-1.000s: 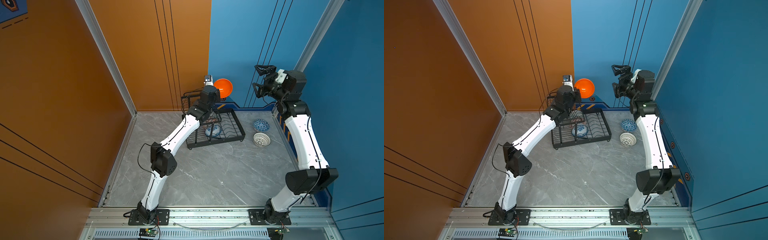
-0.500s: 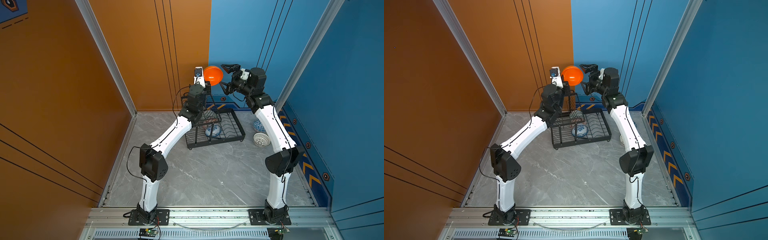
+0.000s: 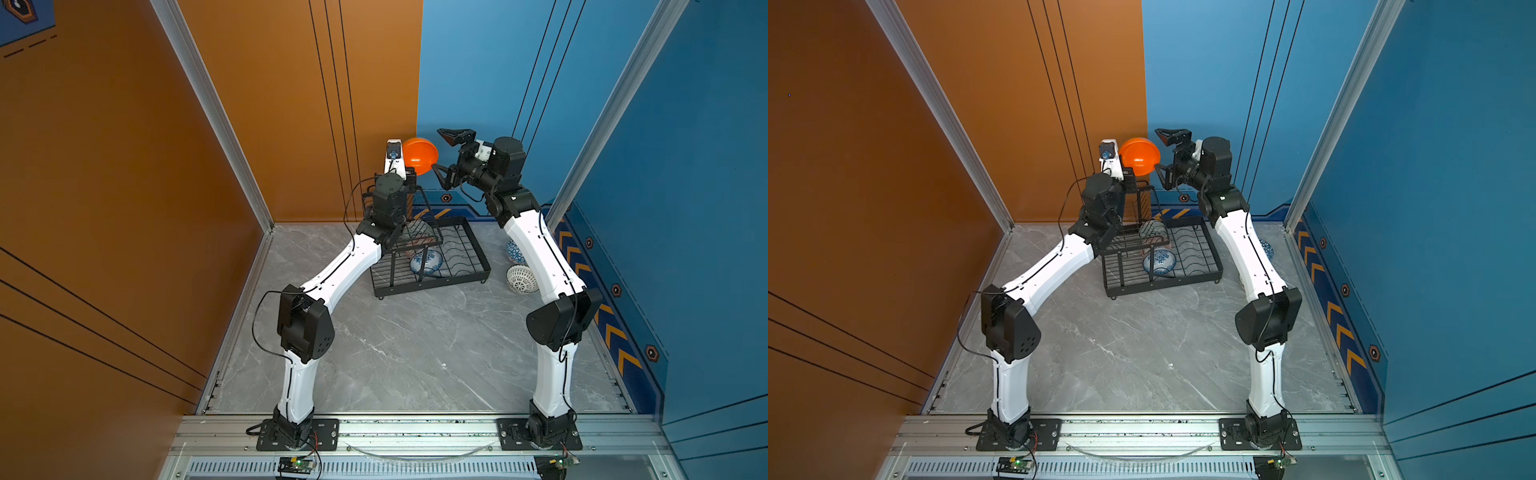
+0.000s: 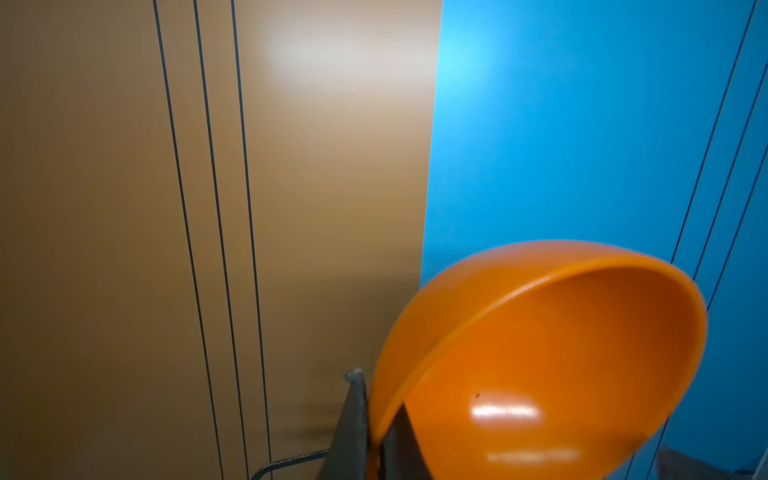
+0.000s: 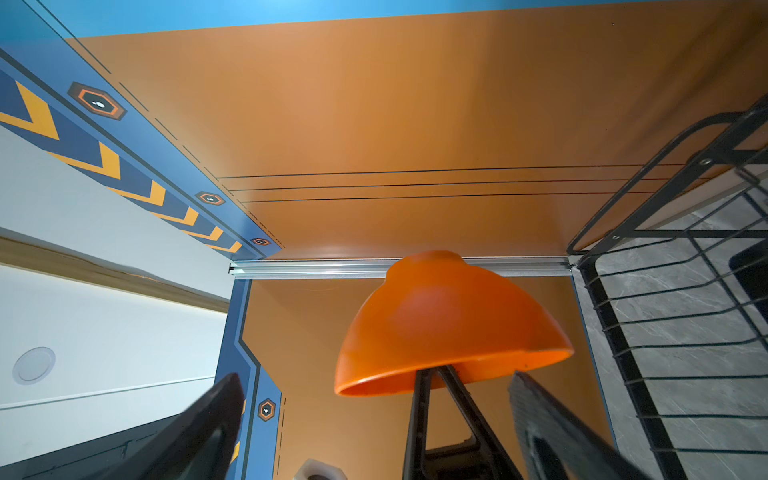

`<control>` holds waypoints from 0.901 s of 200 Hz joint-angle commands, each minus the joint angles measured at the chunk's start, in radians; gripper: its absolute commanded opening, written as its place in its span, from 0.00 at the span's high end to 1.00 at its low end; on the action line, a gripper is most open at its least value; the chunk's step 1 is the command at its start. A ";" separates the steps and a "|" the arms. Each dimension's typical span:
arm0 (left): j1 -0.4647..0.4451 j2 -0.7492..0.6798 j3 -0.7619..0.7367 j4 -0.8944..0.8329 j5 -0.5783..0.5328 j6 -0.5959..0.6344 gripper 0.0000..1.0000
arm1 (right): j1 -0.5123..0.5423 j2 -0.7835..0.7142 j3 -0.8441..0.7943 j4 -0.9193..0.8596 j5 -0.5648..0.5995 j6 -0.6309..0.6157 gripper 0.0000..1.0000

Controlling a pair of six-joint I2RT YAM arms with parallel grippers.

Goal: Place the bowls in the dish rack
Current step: 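Bring the right gripper to the orange bowl rim held by the left gripper, then grasp the orange bowl rim with right gripper while left gripper releases it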

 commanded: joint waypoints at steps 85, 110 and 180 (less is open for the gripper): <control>-0.007 -0.019 -0.030 0.050 -0.014 0.011 1.00 | 0.033 0.008 0.045 0.058 0.006 0.036 0.00; -0.023 -0.018 -0.043 0.050 -0.018 0.007 1.00 | 0.033 0.035 0.045 0.073 0.019 0.048 0.00; -0.052 -0.019 -0.052 0.051 -0.022 0.003 1.00 | 0.035 0.061 0.044 0.077 0.061 0.063 0.32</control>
